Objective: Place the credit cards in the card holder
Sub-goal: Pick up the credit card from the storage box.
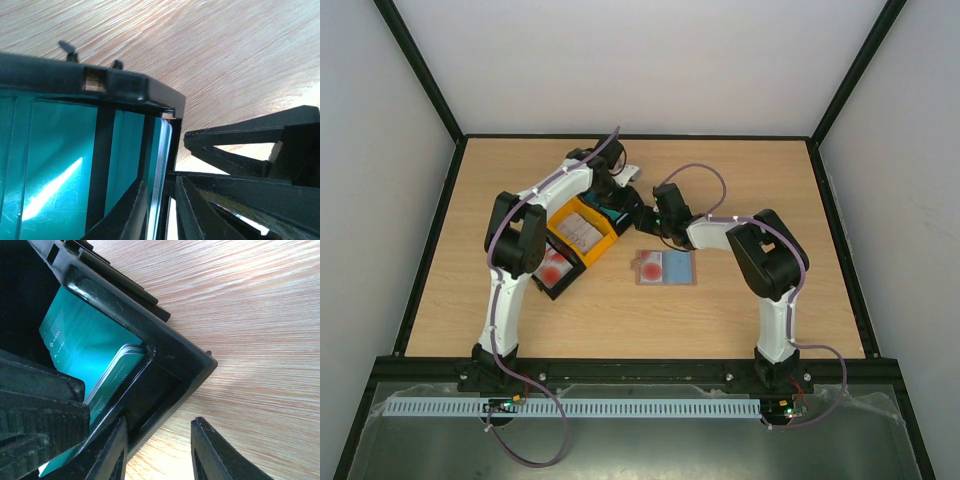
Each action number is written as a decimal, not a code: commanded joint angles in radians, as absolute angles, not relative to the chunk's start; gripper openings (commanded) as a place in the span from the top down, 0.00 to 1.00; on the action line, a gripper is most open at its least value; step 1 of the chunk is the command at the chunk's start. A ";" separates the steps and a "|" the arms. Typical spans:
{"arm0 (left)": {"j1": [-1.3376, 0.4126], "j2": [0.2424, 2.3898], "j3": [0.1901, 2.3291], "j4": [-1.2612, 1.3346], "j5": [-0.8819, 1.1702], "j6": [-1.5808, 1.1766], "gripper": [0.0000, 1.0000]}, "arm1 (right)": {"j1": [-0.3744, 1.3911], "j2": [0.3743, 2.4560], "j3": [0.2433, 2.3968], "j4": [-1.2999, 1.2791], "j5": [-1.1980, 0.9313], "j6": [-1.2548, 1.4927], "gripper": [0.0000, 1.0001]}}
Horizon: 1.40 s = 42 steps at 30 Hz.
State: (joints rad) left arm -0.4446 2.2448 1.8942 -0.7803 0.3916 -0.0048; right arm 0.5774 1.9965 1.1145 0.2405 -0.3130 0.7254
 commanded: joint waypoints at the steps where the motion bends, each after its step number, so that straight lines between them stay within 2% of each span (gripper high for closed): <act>1: -0.445 2.229 1.872 -0.807 0.355 -0.020 0.78 | 0.583 1.985 1.105 0.217 -0.279 0.720 0.64; 4: -0.445 2.226 1.872 -0.796 0.345 -0.018 0.73 | 0.583 1.973 1.098 0.216 -0.275 0.718 0.64; 10: -0.445 2.220 1.867 -0.776 0.386 -0.021 0.68 | 0.580 1.934 1.066 0.217 -0.275 0.721 0.64; 17: -0.462 2.225 1.852 -0.757 0.298 -0.028 0.56 | 0.566 1.846 0.989 0.220 -0.264 0.726 0.64; 20: -0.485 2.250 1.864 -0.770 0.232 -0.020 0.54 | 0.562 1.805 0.954 0.219 -0.258 0.728 0.64; 25: -0.510 2.282 1.884 -0.799 0.163 -0.010 0.55 | 0.558 1.762 0.908 0.217 -0.249 0.737 0.64; 32: -0.530 2.251 1.885 -0.820 0.230 0.026 0.63 | 0.555 1.751 0.885 0.210 -0.241 0.739 0.63; 42: -0.533 2.209 1.883 -0.825 0.223 0.024 0.69 | 0.555 1.776 0.887 0.219 -0.259 0.738 0.63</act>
